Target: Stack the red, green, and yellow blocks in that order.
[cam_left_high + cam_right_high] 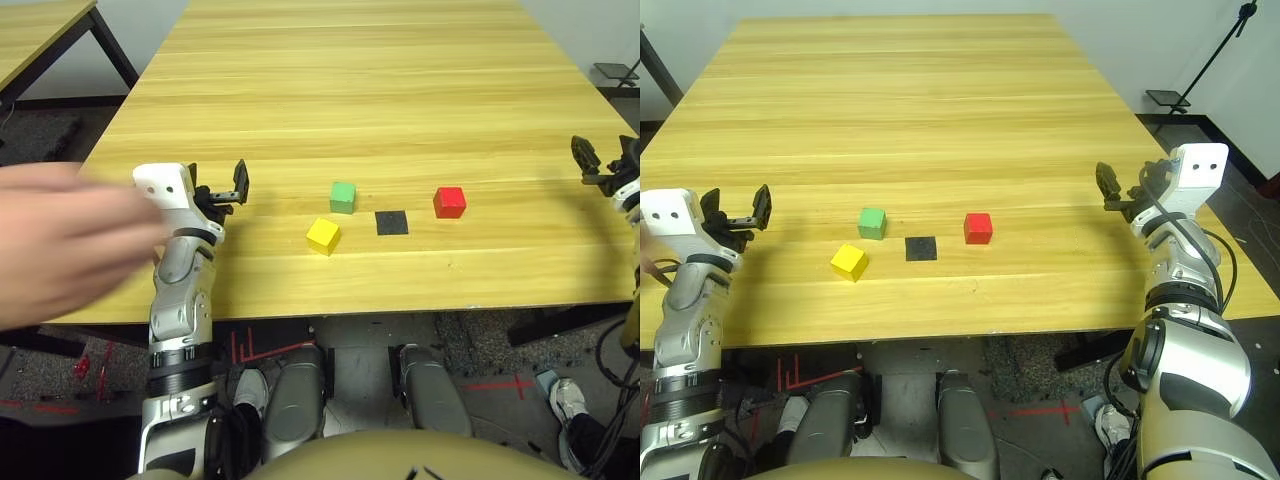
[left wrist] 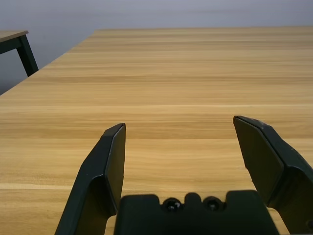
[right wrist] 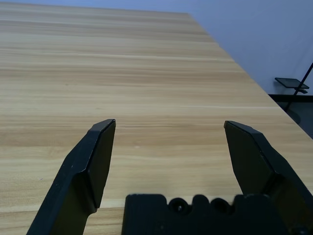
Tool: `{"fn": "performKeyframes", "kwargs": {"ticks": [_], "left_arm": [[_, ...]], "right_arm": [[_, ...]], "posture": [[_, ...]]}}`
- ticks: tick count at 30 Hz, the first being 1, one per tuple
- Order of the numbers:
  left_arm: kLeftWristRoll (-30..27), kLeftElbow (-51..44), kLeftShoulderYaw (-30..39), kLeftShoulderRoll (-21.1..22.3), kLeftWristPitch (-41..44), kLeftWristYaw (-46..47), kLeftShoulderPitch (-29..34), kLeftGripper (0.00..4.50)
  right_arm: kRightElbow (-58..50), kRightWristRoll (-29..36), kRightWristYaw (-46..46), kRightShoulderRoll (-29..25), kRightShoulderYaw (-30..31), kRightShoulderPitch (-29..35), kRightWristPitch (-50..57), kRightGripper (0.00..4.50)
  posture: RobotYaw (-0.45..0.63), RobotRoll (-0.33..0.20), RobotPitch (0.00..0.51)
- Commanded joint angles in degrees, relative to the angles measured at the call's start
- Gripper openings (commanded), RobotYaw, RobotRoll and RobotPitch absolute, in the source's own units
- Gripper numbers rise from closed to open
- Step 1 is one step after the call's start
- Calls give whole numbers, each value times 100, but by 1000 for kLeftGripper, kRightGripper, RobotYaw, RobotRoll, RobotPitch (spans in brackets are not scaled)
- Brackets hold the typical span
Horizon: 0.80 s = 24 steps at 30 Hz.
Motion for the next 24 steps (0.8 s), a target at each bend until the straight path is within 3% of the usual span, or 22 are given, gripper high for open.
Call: {"fn": "performKeyframes", "kwargs": {"ticks": [1, 6, 10, 14, 16, 19, 24], "left_arm": [[-17, 228, -16, 4, 20, -18, 198, 4482], [-722, -481, 66, 477, 608, -667, -1, 4482], [-1577, -1155, -264, 1485, 1516, -1988, -363, 4482], [-1951, -1430, -644, 2568, 2205, -3067, -506, 4482], [-2002, -1570, -957, 2903, 2311, -3550, -554, 4482], [-2051, -1661, -1307, 3074, 2481, -3907, -723, 4482], [-1823, -1555, -1739, 3117, 2438, -4185, -991, 4482]], "right_arm": [[106, 68, -29, 17, -79, 140, 112, 4500], [25, -108, 535, -102, 228, -81, 288, 4500], [-238, -545, 2324, -340, 1002, -344, 626, 4500], [-596, -912, 4277, -514, 1859, -650, 900, 4500], [-647, -1148, 4950, -528, 2253, -867, 962, 4500], [-577, -1504, 5509, -424, 2735, -1210, 764, 4500], [-248, -1888, 5609, -41, 3135, -1766, 543, 4500]], "posture": [[224, -52, 100], [223, -42, 104], [250, -51, 93], [272, -79, 77], [277, -83, 70], [293, -93, 69], [345, -102, 60]]}}
